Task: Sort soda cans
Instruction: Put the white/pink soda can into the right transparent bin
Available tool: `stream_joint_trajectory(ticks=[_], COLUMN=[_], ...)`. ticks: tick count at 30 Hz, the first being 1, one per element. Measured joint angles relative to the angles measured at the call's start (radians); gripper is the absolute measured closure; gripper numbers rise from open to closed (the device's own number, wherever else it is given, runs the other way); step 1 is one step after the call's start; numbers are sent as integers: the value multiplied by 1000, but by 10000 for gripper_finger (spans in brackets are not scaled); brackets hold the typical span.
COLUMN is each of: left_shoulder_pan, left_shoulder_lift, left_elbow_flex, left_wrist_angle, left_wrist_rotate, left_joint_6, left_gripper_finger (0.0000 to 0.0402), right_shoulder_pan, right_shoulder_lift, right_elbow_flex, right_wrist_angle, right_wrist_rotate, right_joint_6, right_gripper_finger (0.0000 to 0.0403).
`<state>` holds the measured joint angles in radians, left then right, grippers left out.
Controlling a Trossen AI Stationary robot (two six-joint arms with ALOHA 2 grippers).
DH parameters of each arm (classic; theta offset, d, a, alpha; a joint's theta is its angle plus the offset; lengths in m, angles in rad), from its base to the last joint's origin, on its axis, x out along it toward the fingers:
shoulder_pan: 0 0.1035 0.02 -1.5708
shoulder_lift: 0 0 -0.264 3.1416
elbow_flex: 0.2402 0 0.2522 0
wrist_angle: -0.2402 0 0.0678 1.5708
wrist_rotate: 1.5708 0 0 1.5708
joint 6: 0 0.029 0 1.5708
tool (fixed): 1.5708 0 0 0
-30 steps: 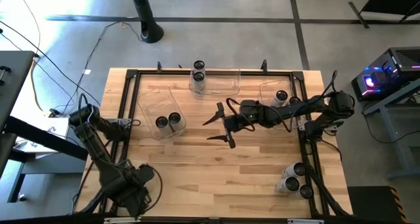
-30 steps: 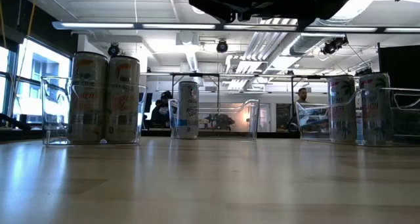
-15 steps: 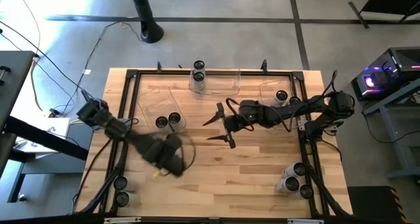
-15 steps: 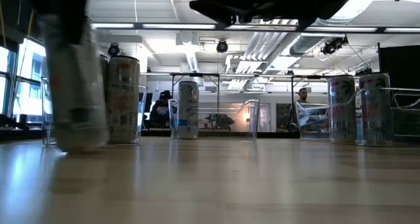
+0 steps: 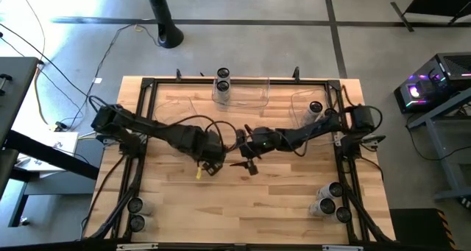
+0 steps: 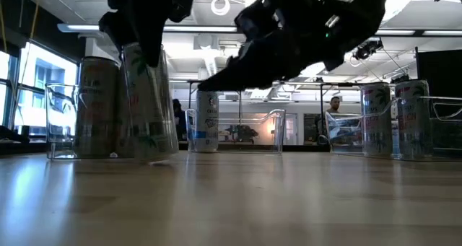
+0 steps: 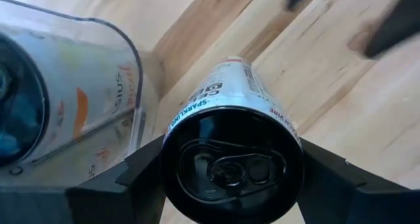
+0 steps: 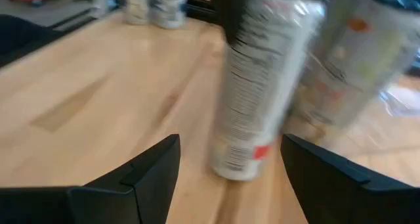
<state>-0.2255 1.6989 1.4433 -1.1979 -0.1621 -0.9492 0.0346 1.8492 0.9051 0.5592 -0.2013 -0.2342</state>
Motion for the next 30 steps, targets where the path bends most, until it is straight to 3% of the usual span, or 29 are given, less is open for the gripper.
stream_joint_trajectory(ticks=[12,19,25,30], left_shoulder_pan=[51,50,46,31], left_shoulder_lift=[0,0,0,0], left_elbow_flex=[0,-1,-1,-1], left_wrist_angle=[42,37,60,77], left_wrist_rotate=[2,4,-12,-21], left_joint_6=[45,64,73,102], left_gripper_finger=[135,134,133,133], right_shoulder_pan=[-3,-4,-6,-9], right_shoulder_lift=[169,239,241,238], right_elbow_flex=[5,74,90,90], right_wrist_angle=[322,321,291,266], right_wrist_rotate=[28,29,117,114], right_joint_6=[79,101,98,102], right_gripper_finger=[144,144,144,144])
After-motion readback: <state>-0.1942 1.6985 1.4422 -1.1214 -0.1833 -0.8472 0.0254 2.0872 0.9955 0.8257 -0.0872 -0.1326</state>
